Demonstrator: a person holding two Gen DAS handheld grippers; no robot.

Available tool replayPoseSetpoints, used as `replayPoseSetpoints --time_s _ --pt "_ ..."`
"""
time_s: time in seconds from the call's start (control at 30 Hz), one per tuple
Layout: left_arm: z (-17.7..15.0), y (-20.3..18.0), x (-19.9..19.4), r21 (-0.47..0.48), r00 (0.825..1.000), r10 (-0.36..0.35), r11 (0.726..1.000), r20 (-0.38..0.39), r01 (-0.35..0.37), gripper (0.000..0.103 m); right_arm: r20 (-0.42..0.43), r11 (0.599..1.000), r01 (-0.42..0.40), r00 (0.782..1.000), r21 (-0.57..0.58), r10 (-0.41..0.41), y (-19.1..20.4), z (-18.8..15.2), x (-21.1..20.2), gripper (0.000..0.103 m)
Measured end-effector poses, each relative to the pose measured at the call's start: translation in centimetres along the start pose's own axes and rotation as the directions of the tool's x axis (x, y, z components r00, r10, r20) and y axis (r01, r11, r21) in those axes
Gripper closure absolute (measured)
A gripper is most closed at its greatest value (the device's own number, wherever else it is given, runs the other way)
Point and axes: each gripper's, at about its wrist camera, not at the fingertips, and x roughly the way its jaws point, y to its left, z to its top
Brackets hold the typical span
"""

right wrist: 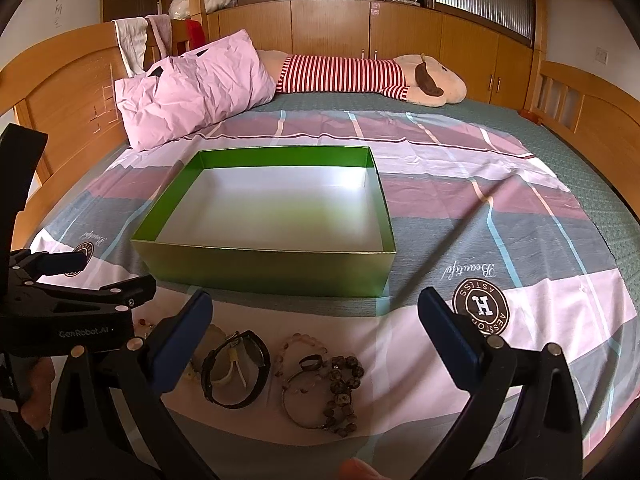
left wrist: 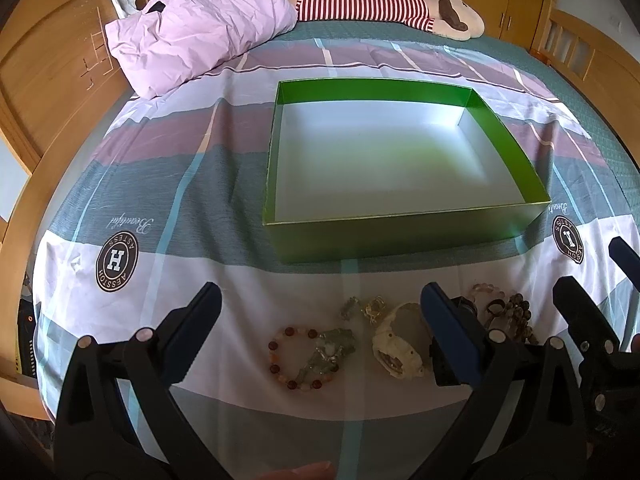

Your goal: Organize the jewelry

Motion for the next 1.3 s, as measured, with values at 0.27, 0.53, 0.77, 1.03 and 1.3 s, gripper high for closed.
replayPoseSetpoints --time_s 0.27,0.53,0.77,1.03,1.3 --pt "-0.18 -0.16 0.18 0.003 1.0 0.002 1.0 -0.002 -0.002 0.002 0.001 1.0 -0.001 1.0 0.002 0.001 0.08 -0.02 -0.01 0.001" --pt "-0.12 -0.29 0.02 0.013 1.0 0.002 1.0 -0.005 -0.002 0.002 0.004 1.0 -0.006 1.0 -0.004 0.006 0.29 -0.12 -0.12 0.001" --pt "-0.19 -0.32 0.09 0.014 1.0 0.002 1.0 -0.005 -0.002 0.002 0.006 1.0 -0.006 1.0 -0.004 0.006 0.36 -0.05 -0.19 0.001" --pt "-0.31 -0.41 0.13 0.018 1.0 0.002 1.0 -0.007 -0.002 0.002 0.004 1.0 -0.006 1.0 -0.004 0.006 0.42 0.03 -0.18 0.001" --pt "-0.59 -0.29 0.22 0.016 1.0 0.005 1.0 -0.015 -0.004 0.002 0.003 1.0 -0.007 1.0 -0.005 0.007 0.5 0.01 -0.17 0.001"
